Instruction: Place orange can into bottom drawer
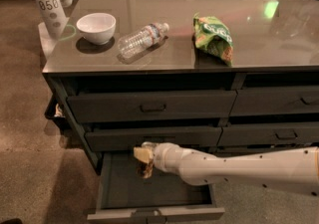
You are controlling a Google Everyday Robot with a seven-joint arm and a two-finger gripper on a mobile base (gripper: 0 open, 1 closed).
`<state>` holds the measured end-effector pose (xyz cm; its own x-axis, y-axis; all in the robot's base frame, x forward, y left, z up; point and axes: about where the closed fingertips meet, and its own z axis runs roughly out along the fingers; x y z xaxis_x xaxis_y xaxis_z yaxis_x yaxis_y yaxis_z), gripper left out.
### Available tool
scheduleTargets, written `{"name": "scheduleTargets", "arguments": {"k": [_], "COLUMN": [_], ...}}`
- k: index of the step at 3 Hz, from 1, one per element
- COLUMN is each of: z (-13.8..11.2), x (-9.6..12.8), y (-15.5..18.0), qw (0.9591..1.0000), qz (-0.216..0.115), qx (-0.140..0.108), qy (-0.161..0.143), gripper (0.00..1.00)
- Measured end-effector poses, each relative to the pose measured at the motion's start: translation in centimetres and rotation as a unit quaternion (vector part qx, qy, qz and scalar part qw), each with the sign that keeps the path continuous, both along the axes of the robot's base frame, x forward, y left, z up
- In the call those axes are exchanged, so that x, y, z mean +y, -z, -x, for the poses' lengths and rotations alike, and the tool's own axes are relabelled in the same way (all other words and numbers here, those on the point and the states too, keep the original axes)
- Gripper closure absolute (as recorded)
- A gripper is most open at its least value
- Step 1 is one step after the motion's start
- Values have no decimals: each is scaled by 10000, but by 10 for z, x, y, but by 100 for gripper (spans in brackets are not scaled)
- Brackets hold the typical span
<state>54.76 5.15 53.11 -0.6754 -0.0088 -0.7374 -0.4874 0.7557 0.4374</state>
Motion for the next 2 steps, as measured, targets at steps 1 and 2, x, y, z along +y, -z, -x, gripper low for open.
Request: {"name": "scheduleTargets", "arguments": {"k": [1, 2], "z": [4, -4], "x": [-5, -4], "y": [52, 104], "qw": [9996, 9977], "qz": [-230, -564], "qx": [-148, -269], "qy": [-13, 264], "gripper": [100, 100]}}
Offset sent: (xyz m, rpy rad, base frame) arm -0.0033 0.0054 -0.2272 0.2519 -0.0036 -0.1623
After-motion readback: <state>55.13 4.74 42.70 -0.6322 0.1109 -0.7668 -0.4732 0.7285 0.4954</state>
